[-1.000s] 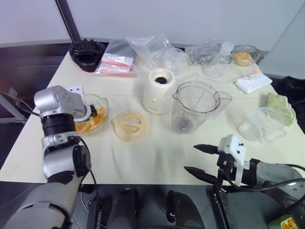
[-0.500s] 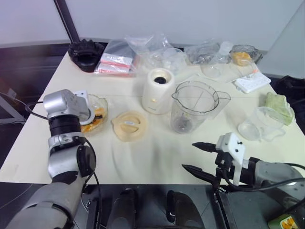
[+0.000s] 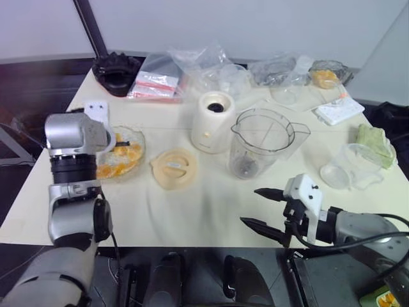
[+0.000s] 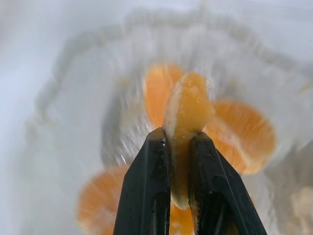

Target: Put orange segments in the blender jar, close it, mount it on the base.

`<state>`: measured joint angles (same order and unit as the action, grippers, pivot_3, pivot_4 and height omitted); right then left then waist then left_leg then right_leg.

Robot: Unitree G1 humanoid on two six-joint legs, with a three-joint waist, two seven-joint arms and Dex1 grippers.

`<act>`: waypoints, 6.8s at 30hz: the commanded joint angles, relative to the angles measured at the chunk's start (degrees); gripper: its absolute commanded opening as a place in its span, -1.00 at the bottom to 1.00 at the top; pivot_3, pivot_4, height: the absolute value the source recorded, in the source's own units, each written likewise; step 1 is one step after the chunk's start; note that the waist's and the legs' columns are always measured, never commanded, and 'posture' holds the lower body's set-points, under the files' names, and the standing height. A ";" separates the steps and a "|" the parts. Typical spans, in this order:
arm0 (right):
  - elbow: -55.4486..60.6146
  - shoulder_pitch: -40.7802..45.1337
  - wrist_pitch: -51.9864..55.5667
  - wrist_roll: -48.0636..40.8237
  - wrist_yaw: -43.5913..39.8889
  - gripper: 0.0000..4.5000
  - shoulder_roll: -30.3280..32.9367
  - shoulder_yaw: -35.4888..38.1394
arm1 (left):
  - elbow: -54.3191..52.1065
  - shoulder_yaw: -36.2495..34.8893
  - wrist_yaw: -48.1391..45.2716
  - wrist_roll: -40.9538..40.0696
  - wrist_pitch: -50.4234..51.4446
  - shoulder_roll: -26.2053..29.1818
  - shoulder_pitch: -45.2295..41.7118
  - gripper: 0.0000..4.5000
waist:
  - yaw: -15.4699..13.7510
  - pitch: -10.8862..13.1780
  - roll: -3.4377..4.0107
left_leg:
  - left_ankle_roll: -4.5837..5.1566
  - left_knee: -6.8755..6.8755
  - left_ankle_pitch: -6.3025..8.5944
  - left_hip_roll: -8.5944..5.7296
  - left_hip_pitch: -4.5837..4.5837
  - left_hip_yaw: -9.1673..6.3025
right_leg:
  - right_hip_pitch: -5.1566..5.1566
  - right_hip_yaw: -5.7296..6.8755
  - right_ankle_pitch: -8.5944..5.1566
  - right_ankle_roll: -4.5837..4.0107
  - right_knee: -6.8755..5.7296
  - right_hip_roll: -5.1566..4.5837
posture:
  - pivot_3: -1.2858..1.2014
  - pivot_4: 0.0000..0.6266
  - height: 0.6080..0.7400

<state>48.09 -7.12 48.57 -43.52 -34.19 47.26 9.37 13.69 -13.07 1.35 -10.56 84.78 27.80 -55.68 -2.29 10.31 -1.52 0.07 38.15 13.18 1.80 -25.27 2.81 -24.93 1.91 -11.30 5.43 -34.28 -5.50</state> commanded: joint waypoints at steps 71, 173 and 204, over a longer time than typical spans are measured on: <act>-42.55 3.65 -16.76 30.64 26.23 0.93 -11.37 26.34 | -37.28 9.67 -58.97 -25.57 -36.15 6.92 19.66 0.91 | 1.48 -0.41 1.00 | 0.10 0.13 0.01 0.01 0.57 0.05 | 0.50 -0.23 -0.03 0.00 -0.15 0.16 | 0.03 -0.52 1.00; -77.28 63.55 -73.64 70.10 11.41 -0.98 4.45 -18.09 | -35.62 13.46 -55.13 -30.03 -37.11 16.66 21.01 0.94 | 3.26 -0.05 1.15 | 0.11 -0.24 0.01 0.03 0.78 0.59 | 0.26 -1.59 -0.08 0.08 -0.06 0.79 | 0.03 -0.52 1.00; -79.46 64.57 -73.93 68.63 11.16 -0.98 1.46 -16.19 | -36.04 13.66 -53.98 -29.91 -37.41 15.63 21.52 0.94 | 3.39 -0.05 1.14 | 0.11 -0.24 0.01 0.04 0.79 0.60 | 0.26 -1.61 -0.08 0.08 -0.09 0.79 | 0.03 -0.52 1.00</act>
<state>-32.89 56.85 -27.65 29.09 -21.97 48.69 -10.00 -20.92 1.47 -52.54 -40.47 48.14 43.38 -33.92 1.10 10.26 -0.38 0.18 37.91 13.19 1.84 -24.48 3.41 -24.67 0.31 -11.37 5.51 -34.38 -4.70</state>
